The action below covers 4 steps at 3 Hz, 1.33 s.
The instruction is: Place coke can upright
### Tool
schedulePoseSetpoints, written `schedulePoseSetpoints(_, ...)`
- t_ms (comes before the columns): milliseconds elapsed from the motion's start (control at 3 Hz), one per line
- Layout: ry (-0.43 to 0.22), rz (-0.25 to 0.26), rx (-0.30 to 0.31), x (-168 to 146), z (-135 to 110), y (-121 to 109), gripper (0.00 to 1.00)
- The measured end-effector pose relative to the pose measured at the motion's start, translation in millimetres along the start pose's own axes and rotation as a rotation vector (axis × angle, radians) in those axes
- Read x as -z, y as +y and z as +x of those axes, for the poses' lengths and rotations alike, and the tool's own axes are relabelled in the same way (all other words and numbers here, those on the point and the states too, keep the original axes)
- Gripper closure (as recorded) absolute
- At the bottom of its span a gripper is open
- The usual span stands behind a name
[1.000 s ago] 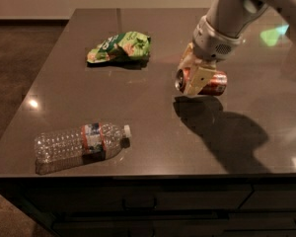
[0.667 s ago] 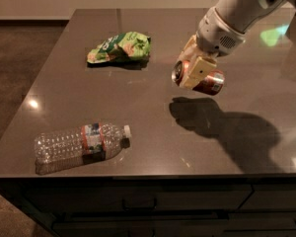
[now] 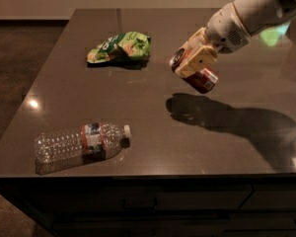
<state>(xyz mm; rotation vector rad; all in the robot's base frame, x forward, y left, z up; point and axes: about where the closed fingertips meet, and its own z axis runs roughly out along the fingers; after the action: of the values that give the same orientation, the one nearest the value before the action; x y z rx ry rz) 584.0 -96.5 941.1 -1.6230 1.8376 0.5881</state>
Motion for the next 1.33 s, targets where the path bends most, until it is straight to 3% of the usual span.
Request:
schedulePoseSetpoints(333, -0.169, 0.058, -0.068, 1.5, -7.3, -11.1, 1.00)
schedulePoseSetpoints(1333, -0.446, 0.141, -0.158, -5.6, -1.6, -20.8, 1.00)
